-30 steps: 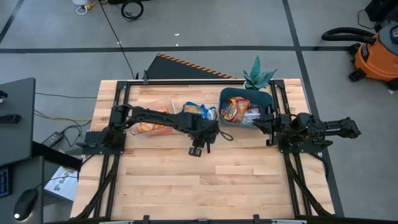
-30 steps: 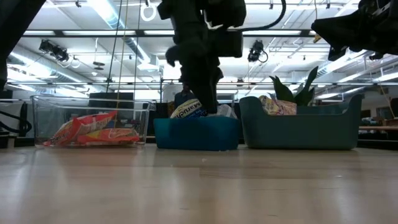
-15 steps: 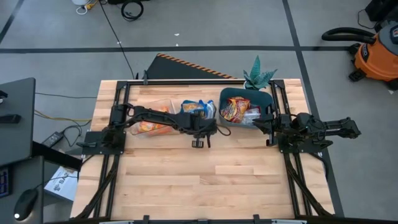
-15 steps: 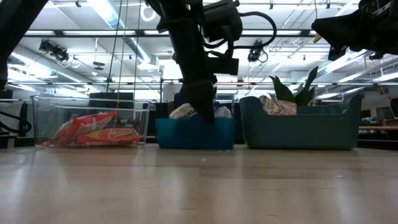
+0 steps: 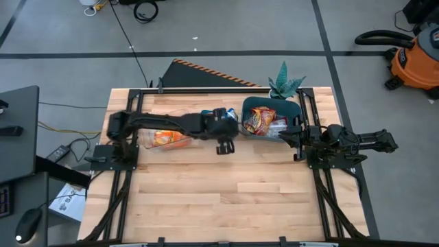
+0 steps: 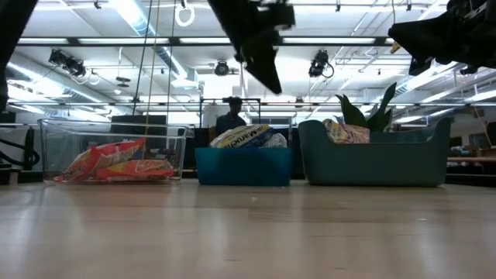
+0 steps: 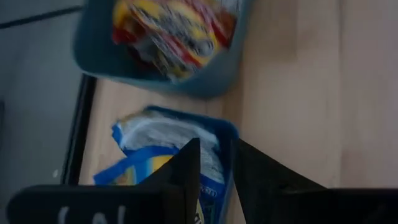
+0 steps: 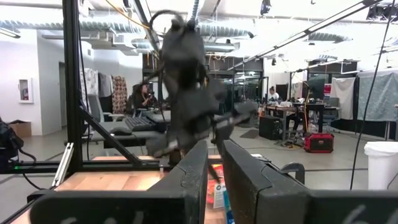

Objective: Sort Maruchan noodles
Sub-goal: Return to Home Position

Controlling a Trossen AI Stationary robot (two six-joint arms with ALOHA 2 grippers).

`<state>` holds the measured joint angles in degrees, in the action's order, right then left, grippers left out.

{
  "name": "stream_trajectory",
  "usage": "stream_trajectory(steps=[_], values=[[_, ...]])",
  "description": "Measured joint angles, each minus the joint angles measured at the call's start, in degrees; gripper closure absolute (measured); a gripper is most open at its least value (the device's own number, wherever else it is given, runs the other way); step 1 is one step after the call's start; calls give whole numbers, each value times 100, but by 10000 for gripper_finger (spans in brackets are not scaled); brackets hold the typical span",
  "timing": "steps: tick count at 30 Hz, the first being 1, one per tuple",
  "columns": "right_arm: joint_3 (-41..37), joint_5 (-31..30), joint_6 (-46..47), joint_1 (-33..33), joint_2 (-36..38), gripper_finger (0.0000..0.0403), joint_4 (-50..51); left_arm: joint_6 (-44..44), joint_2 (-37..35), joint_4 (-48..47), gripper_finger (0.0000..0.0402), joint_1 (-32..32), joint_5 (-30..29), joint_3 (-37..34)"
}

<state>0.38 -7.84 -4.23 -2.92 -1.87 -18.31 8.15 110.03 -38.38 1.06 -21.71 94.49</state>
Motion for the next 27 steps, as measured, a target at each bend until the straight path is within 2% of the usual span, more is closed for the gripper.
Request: stream_trajectory(steps=[3,5,9,16,23,27], values=[[0,0,0,-2,0,348,-2,-167,-412,236,306,-22,181,-246],[0,0,0,-1,1,348,0,-258,-748,592,309,-92,205,-689],[0,0,0,-2,2,348,-1,-496,-1475,1538,324,-291,229,-2038],[0,0,0,-2,0,348,0,-898,-2894,3734,353,-643,227,-4252],[0,0,0,-2,0,348,0,-432,-4211,5529,369,-879,206,-6208],[0,0,0,-1,0,348,-2,19,-4980,7078,374,-816,237,-7388]])
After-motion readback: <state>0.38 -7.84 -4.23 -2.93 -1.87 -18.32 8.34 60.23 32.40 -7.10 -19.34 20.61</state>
